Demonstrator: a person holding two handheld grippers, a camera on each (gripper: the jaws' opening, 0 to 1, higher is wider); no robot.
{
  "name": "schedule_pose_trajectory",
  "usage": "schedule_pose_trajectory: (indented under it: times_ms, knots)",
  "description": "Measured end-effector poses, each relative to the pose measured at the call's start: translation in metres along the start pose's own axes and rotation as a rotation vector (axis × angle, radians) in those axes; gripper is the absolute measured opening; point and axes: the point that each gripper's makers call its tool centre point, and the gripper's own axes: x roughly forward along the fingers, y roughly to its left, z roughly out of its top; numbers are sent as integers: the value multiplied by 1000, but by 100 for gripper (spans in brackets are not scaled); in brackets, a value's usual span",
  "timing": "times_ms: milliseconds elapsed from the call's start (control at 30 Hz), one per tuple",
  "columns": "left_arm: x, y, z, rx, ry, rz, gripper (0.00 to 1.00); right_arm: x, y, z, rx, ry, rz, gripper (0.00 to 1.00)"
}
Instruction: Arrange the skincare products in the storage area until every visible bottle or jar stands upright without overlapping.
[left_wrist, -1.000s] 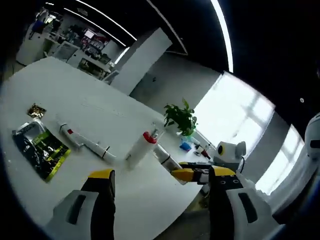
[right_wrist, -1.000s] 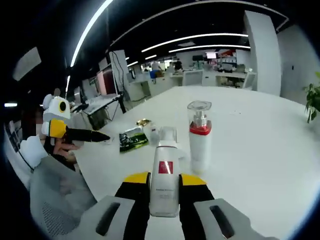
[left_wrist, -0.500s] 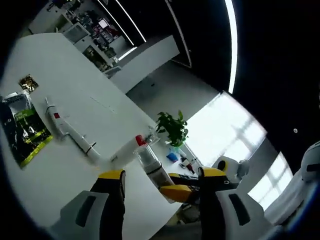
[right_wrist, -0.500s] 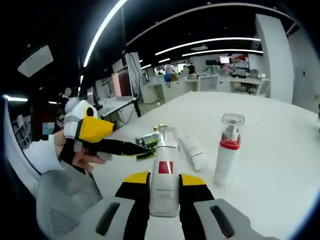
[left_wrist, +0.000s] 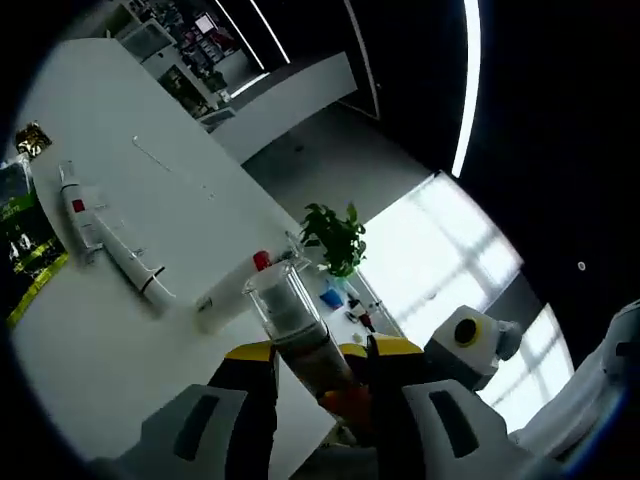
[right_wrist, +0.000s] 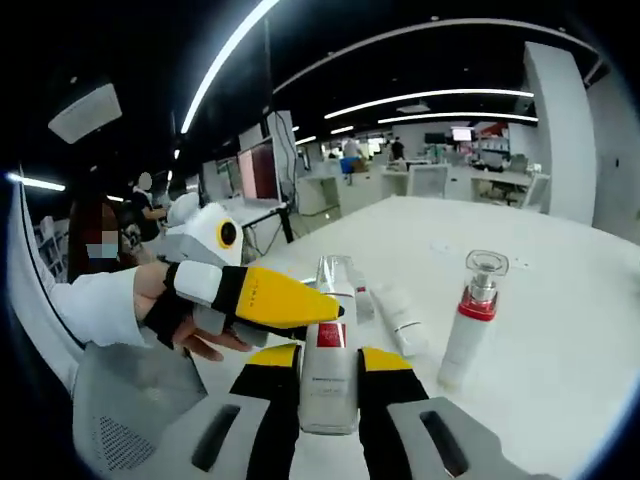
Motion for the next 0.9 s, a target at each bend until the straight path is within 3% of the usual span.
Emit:
schedule_pose_trajectory:
  times_ms: [233, 533, 667, 900]
  knots:
    - [2, 5, 2, -36, 6, 26, 19, -3, -1, 0, -13, -8, -16, 13]
    - [8, -1, 3, 20, 32, 8, 18, -7, -4, 1, -54, -16, -32, 14]
    - [11, -3, 2, 61, 47, 16, 18, -9, -7, -2, -137, -5, -49, 14]
    - [14, -1, 3, 61, 51, 21, 17, -10, -12, -2, -154, -12, -61, 15]
